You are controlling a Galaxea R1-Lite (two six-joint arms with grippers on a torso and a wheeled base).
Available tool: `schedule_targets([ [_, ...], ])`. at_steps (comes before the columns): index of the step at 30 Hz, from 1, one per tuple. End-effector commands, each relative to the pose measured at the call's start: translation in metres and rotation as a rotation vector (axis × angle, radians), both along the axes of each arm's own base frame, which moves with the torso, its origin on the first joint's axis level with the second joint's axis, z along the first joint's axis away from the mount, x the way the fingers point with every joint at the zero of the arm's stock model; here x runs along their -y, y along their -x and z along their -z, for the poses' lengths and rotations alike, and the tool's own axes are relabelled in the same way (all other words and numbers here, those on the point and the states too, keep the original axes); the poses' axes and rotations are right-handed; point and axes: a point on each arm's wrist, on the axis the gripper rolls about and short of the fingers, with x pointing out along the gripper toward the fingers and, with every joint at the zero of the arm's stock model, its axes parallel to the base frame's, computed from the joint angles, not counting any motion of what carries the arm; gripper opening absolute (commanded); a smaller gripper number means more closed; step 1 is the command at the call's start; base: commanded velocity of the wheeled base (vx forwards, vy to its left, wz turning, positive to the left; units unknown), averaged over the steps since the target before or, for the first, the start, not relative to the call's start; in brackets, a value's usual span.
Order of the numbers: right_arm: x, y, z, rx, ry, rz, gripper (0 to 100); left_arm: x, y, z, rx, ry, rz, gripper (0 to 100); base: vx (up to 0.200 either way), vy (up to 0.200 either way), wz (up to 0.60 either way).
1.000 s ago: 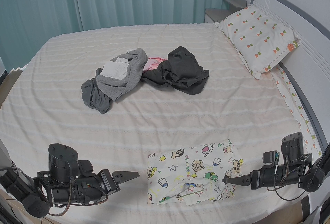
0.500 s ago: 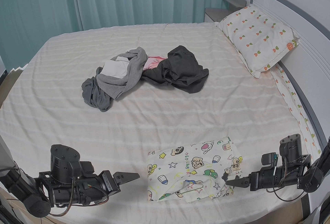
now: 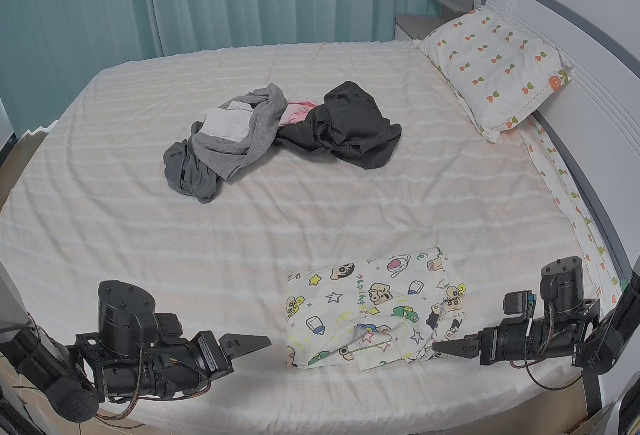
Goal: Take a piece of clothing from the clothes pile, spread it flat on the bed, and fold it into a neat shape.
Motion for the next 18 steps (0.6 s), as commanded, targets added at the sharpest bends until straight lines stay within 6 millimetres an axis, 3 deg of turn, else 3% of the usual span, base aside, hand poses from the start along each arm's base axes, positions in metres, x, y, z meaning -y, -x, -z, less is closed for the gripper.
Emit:
schedule_targets([
  [1,-0.005,-0.007,0.010,-0.015,-0.026,0.031,100,0.000,-0.001,0.001,-0.003,-0.001,-0.002,100,0.000,0.000,0.00],
  [13,-0.021,-0.006,0.033,0.037,-0.024,0.058,100,0.000,-0.001,0.002,-0.006,-0.005,0.000,100,0.000,-0.200,0.00],
  [18,-0.026,-0.008,0.048,0.038,0.005,0.067,100,0.000,0.000,0.001,-0.003,-0.005,0.002,100,0.000,0.000,0.00],
])
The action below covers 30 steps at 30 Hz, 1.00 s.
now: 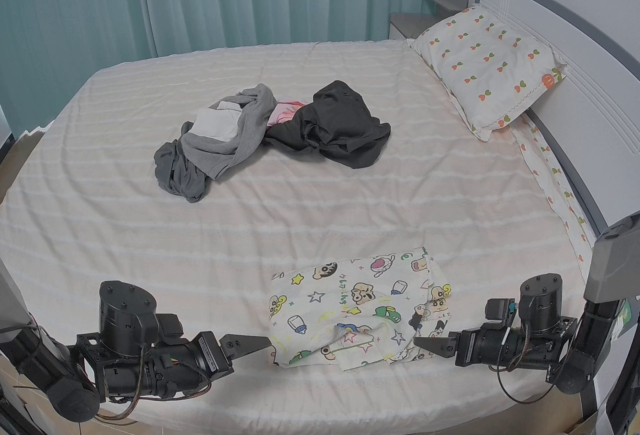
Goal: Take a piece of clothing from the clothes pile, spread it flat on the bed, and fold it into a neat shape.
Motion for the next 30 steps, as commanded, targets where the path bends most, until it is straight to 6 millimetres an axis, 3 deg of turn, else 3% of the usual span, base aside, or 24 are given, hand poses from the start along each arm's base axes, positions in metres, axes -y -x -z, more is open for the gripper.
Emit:
schedule_targets([
  [1,-0.007,0.001,0.021,-0.042,0.033,-0.014,100,0.000,0.000,0.000,-0.001,-0.001,0.000,100,0.000,0.000,0.00],
  [7,-0.018,-0.004,0.016,0.033,0.003,-0.047,100,0.000,0.000,0.000,0.001,0.000,0.000,100,0.000,0.000,0.00],
  [17,-0.045,-0.012,0.023,0.059,-0.011,-0.116,100,-0.001,0.000,0.000,0.000,-0.001,-0.004,100,0.000,0.000,0.00],
  [29,-0.062,-0.024,0.028,0.051,0.005,-0.141,100,-0.001,-0.001,0.001,-0.002,-0.002,-0.007,100,0.000,0.000,0.00],
  [30,-0.062,-0.024,0.028,0.051,0.008,-0.137,0,-0.001,-0.001,0.001,-0.002,-0.002,-0.008,100,0.000,0.000,0.00],
])
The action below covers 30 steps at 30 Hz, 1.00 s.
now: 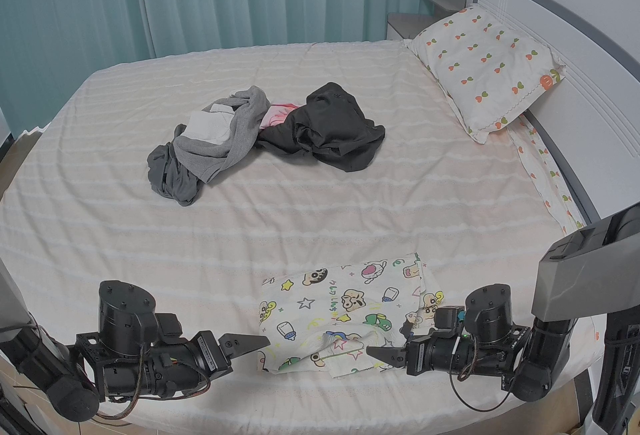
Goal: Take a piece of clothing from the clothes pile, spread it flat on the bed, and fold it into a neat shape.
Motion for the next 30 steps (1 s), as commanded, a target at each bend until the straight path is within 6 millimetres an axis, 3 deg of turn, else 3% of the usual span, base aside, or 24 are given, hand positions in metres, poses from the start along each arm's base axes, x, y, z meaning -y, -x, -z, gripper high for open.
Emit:
schedule_targets([
  [1,-0.004,-0.003,0.002,0.006,0.003,0.002,0,0.000,0.000,0.000,-0.002,-0.001,-0.001,100,0.000,0.000,0.00],
  [10,0.002,0.002,0.001,0.017,0.035,0.019,0,0.000,0.000,0.000,-0.002,-0.001,-0.003,100,0.000,0.000,0.00],
  [19,0.031,0.024,-0.012,0.047,0.010,0.044,0,-0.001,0.000,0.001,-0.003,-0.001,-0.005,100,0.000,0.000,0.00],
  [30,0.060,0.021,0.005,-0.031,0.055,0.038,0,-0.001,-0.001,0.001,-0.003,-0.001,-0.005,100,0.000,0.000,0.00],
])
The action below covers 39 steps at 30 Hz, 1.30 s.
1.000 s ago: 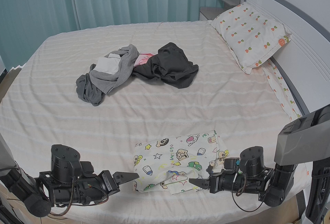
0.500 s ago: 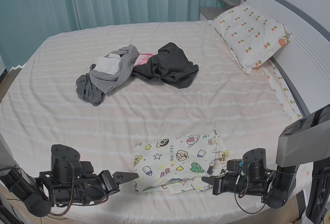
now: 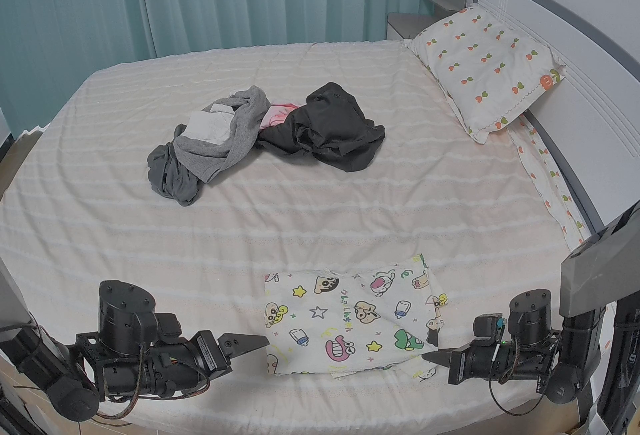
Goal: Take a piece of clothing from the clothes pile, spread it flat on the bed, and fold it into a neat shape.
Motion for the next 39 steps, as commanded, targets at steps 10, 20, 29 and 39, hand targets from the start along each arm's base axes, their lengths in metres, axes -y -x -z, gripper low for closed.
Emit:
schedule_targets([
  [10,0.006,-0.007,0.011,-0.015,0.023,0.020,0,0.000,0.000,0.000,0.000,-0.001,-0.003,100,0.000,0.000,0.00],
  [20,0.021,-0.009,-0.012,0.061,-0.011,0.083,100,0.001,-0.009,0.008,0.013,-0.053,-0.075,100,0.000,0.000,0.00],
  [29,0.020,-0.052,0.002,0.067,-0.015,0.138,100,0.019,-0.046,0.029,0.108,-0.108,-0.041,100,0.000,0.000,0.00],
  [39,0.012,-0.079,0.005,-0.020,-0.032,0.096,100,0.028,-0.080,0.065,0.107,-0.186,0.034,100,0.000,0.000,0.00],
])
